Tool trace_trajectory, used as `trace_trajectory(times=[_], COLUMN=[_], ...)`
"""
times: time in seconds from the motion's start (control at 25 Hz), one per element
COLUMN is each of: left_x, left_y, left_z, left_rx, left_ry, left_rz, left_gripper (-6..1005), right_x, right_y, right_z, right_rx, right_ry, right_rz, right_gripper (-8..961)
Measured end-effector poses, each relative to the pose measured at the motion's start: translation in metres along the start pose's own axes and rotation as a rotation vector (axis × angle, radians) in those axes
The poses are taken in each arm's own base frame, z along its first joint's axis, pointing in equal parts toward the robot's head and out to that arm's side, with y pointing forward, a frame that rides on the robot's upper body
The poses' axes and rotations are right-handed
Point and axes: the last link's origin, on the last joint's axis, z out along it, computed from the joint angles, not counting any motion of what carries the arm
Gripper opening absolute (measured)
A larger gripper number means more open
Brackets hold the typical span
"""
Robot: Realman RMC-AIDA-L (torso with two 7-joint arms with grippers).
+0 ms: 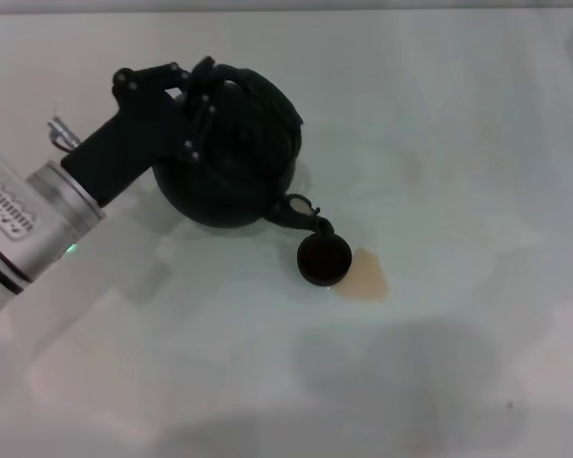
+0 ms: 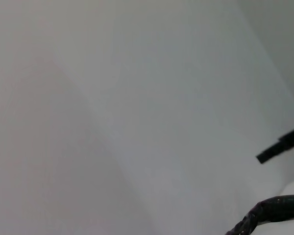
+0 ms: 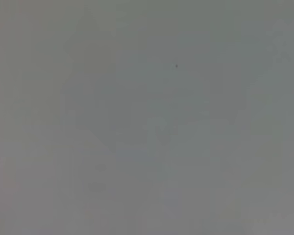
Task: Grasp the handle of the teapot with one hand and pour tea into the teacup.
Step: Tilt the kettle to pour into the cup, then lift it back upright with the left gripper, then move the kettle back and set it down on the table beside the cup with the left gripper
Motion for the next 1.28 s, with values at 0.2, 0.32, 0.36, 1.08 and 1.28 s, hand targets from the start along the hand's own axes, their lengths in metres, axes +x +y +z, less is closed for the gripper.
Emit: trace_trajectory(times=[0.2, 0.32, 0.36, 1.08, 1.28], left_x=[-0.003, -0.002, -0.002, -0.018, -0.020], left_y=[-0.005, -0.007, -0.008, 0.005, 0.006], left_z=[-0.008, -0.009, -0.010, -0.021, -0.025], left_rx=[0.084, 0.118, 0.144, 0.297, 0.304], left_ry=[-0.011, -0.006, -0.002, -0.104, -0.116], left_rz=[-0.107, -0.159, -0.198, -0.449, -0.453], left_gripper=[103, 104, 105, 116, 119], right_x=[0.001, 0.001, 0.001, -0.002, -0.002], right_y=[-0.001, -0.002, -0.002, 0.000, 0.001], right_z=[0.000, -0.001, -0.001, 0.002, 0.002], right_rx=[0.001, 0.007, 0.009, 0.007, 0.004], right_ry=[0.001, 0.000, 0.001, 0.000, 0.000], right_rz=[0.000, 0.005, 0.007, 0.006, 0.006], right_gripper=[828, 828, 828, 828, 828])
